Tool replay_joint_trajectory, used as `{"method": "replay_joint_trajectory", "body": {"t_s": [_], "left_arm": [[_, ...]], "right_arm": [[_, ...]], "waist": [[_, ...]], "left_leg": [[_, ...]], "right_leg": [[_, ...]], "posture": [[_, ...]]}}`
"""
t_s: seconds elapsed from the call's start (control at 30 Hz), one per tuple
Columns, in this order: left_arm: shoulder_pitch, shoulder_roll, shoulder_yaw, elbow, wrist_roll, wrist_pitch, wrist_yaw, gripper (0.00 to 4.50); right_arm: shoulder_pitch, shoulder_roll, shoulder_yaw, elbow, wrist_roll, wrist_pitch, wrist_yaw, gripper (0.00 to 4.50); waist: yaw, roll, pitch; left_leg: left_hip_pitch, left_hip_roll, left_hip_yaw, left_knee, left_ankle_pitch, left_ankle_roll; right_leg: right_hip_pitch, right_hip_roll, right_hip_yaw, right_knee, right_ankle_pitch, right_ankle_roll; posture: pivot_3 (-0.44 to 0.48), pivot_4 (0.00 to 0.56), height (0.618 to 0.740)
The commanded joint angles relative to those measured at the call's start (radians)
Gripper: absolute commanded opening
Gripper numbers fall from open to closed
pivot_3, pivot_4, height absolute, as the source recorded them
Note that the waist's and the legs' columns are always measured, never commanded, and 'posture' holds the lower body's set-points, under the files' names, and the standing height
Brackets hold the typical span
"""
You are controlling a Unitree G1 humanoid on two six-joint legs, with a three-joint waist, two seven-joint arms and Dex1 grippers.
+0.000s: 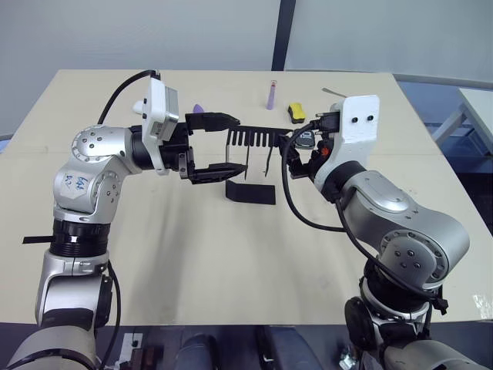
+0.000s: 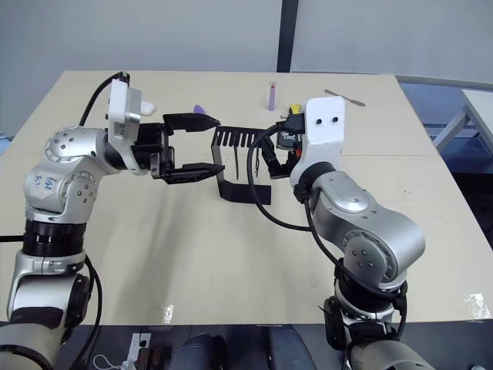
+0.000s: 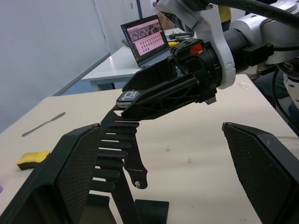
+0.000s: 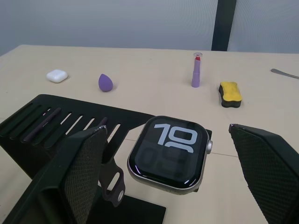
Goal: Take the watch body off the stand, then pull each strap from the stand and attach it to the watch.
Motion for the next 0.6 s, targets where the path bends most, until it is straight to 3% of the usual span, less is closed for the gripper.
{"method": "replay_joint_trajectory", "body": {"t_s": [0.03,0.1,0.2,0.6], "left_arm": [[-0.005,0.01,0.024,-0.043,-0.004,-0.01,0.008,4.45],[-0.005,0.009,0.023,-0.043,-0.005,-0.011,0.01,4.45],[-0.006,0.009,0.023,-0.045,-0.006,-0.01,0.011,4.5],[-0.011,0.011,0.027,-0.048,-0.01,-0.003,0.013,4.5]], "right_arm": [[-0.013,0.009,0.003,-0.021,-0.02,-0.009,0.024,4.5],[-0.011,0.011,0.003,-0.021,-0.028,-0.01,0.029,4.5],[-0.01,0.011,0.003,-0.022,-0.036,-0.008,0.037,3.64],[-0.01,0.022,0.005,-0.029,-0.066,0.002,0.059,3.64]], "waist": [[0.0,0.0,0.0],[0.0,0.0,0.0],[0.0,0.0,0.0],[0.0,0.0,0.0]], "left_leg": [[0.0,0.0,0.0,0.0,0.0,0.0],[0.0,0.0,0.0,0.0,0.0,0.0],[0.0,0.0,0.0,0.0,0.0,0.0],[0.0,0.0,0.0,0.0,0.0,0.0]], "right_leg": [[0.0,0.0,0.0,0.0,0.0,0.0],[0.0,0.0,0.0,0.0,0.0,0.0],[0.0,0.0,0.0,0.0,0.0,0.0],[0.0,0.0,0.0,0.0,0.0,0.0]], "posture": [[0.0,0.15,0.74],[0.0,0.15,0.74],[0.0,0.15,0.74],[0.0,0.15,0.74]]}}
